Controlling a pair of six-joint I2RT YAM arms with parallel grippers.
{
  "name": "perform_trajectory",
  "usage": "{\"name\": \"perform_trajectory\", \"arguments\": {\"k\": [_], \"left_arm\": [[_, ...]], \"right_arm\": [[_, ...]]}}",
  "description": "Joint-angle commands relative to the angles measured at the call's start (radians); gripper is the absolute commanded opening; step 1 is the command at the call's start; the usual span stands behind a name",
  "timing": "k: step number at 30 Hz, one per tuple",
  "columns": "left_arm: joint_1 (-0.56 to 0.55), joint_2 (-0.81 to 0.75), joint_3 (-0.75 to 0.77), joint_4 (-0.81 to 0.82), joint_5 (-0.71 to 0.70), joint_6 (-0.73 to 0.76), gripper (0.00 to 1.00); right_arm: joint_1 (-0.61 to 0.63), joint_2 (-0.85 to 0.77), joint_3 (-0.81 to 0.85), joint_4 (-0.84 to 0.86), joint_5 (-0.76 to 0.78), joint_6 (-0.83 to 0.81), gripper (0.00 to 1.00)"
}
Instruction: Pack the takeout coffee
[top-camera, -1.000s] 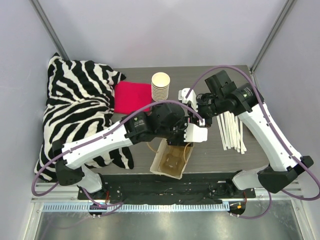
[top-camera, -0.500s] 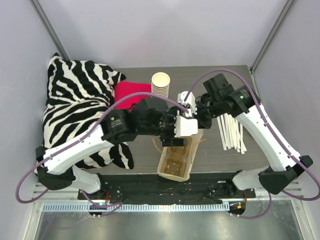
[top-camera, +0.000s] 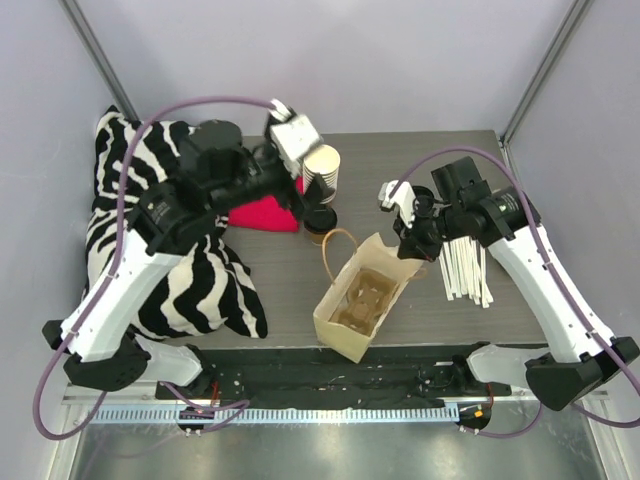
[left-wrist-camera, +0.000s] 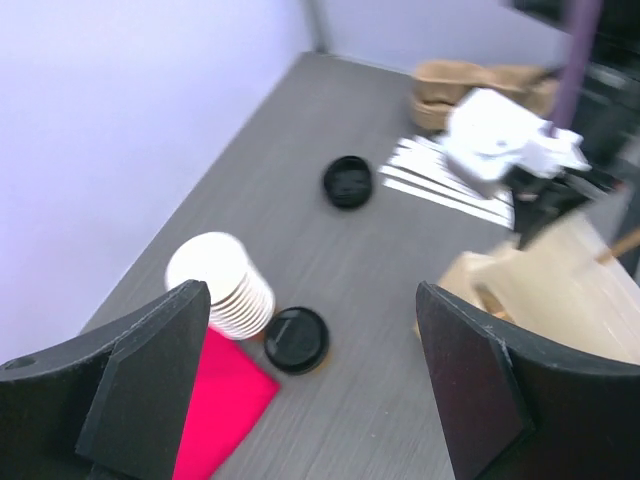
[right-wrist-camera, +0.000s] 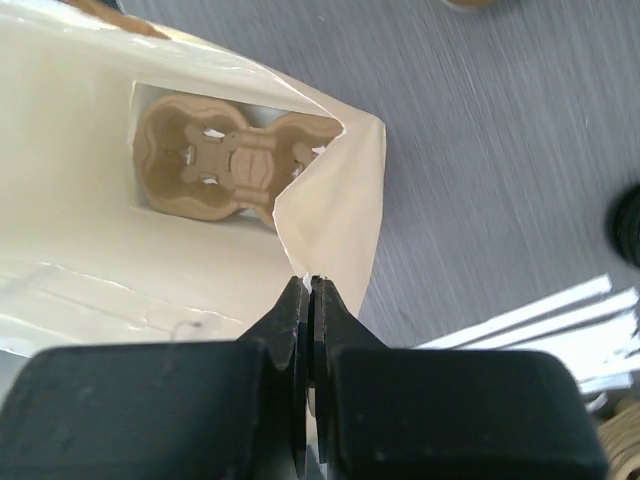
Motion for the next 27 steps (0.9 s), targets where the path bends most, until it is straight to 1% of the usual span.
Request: {"name": "perform_trajectory", "arguments": {"k": [1, 3, 4, 5, 6, 8, 9, 12, 13, 17, 19, 21, 23, 27], "left_arm": [[0.157, -0.045, -0.036, 0.153, -0.033, -0.172, 0.91], [0.205, -0.045, -0.073, 0.156, -0.058, -0.221, 0.95], [0.243, -0.034, -0.088, 0.139, -0.059, -0.233, 0.99], [0.253, -0.026, -0.131, 0.13, -0.075, -0.243, 1.0], [0.256, -0.014, -0.148, 0.118, -0.132, -0.285, 1.0], [0.26, 0.03, -0.203, 0.075, -0.15, -0.304, 1.0], [0.26, 0.044, -0.228, 0.073, -0.209, -0.359, 1.0], [0.26, 0.087, -0.335, 0.121, -0.233, -0.405, 1.0], [0.26, 0.095, -0.355, 0.157, -0.251, -0.445, 1.0], [0.24, 0.188, -0.382, 0.204, -0.317, -0.47, 1.0], [0.237, 0.228, -0.369, 0.216, -0.319, -0.487, 1.0], [0.231, 0.275, -0.357, 0.219, -0.317, -0.507, 0.97], [0.21, 0.297, -0.354, 0.23, -0.338, -0.507, 0.91], [0.19, 0.345, -0.359, 0.254, -0.349, -0.516, 0.87]], "right_arm": [[-0.051, -0.026, -0.043, 0.023, 0.032, 0.081, 0.01], [-0.085, -0.034, -0.066, 0.035, 0.04, 0.113, 0.01], [-0.097, -0.04, -0.072, 0.038, 0.043, 0.118, 0.01], [-0.106, -0.052, -0.083, 0.043, 0.054, 0.122, 0.01], [-0.126, -0.058, -0.088, 0.046, 0.063, 0.137, 0.01], [-0.145, -0.075, -0.098, 0.055, 0.075, 0.15, 0.01], [-0.166, -0.078, -0.103, 0.059, 0.083, 0.156, 0.01], [-0.203, -0.093, -0.128, 0.086, 0.094, 0.188, 0.01], [-0.229, -0.098, -0.135, 0.09, 0.1, 0.205, 0.01], [-0.303, -0.112, -0.168, 0.119, 0.121, 0.234, 0.01], [-0.327, -0.116, -0.169, 0.121, 0.126, 0.237, 0.01], [-0.352, -0.119, -0.169, 0.118, 0.137, 0.233, 0.01], [-0.353, -0.121, -0.168, 0.101, 0.16, 0.204, 0.01], [-0.358, -0.115, -0.149, 0.079, 0.197, 0.176, 0.01]]}}
